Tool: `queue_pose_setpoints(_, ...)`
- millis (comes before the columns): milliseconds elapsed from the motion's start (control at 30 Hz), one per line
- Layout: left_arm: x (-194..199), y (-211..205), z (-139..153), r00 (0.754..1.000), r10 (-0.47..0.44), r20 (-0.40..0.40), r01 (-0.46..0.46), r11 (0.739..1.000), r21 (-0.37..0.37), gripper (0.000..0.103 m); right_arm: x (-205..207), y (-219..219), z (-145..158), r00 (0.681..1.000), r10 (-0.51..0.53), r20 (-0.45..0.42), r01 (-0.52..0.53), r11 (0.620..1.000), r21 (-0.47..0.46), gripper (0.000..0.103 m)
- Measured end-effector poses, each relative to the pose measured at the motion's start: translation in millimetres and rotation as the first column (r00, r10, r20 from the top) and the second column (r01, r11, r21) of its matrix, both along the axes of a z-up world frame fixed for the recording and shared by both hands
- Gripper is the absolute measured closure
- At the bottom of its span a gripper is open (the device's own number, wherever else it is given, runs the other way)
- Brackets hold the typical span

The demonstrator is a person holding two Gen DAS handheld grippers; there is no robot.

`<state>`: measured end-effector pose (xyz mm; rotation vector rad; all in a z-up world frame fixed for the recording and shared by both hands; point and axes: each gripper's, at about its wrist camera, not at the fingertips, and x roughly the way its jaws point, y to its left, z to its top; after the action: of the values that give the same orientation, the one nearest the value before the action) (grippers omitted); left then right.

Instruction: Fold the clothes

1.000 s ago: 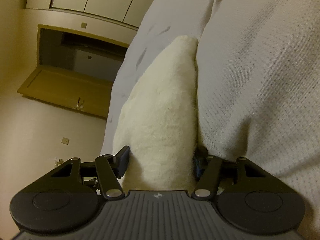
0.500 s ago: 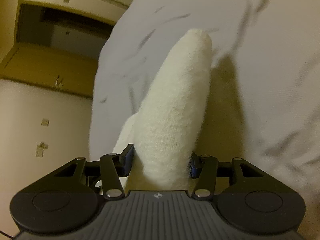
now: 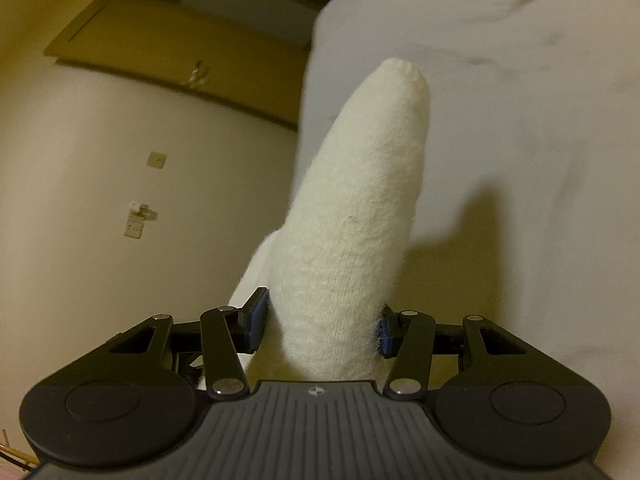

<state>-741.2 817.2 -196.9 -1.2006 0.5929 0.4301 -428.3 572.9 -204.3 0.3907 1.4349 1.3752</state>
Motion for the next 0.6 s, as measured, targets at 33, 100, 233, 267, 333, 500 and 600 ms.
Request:
queue_pose_setpoints(33,-8,19,2,1.000,0.002,-0.004,-0.002,1.000,0.018,0.062,-11,20,0,1.000,0.003,0.004,-0.003,1.000,0.014,0.053)
queue_pose_setpoints(100,-19,51,4,1.000,0.004,-0.010,-0.004,0.999,0.043,0.062,-28,62,-6,1.000,-0.001,0.005,0.001,0.999,0.038,0.053)
queue_pose_setpoints(233,-33,110,-5,1.000,0.010,-0.020,-0.008,0.996,0.090,0.062,-56,126,-26,1.000,0.003,0.030,-0.005,0.997,0.078,0.053)
queue_pose_setpoints(267,-39,122,-11,1.000,0.011,-0.018,-0.009,0.995,0.102,0.062,-61,140,-32,0.999,0.003,0.038,-0.007,0.996,0.087,0.053)
queue_pose_setpoints(333,-39,143,-29,1.000,0.011,-0.015,-0.010,0.994,0.112,0.062,-69,167,-47,0.998,0.002,0.057,-0.008,0.995,0.100,0.053)
queue_pose_setpoints(500,-35,182,-91,0.997,-0.016,-0.080,0.025,0.992,0.121,0.062,-82,215,-99,0.994,-0.017,0.108,0.013,0.999,0.037,0.053)
queue_pose_setpoints(600,-30,187,-125,0.990,-0.035,-0.134,0.050,0.993,0.111,0.061,-93,231,-134,0.990,0.007,0.140,0.006,0.996,-0.093,0.052)
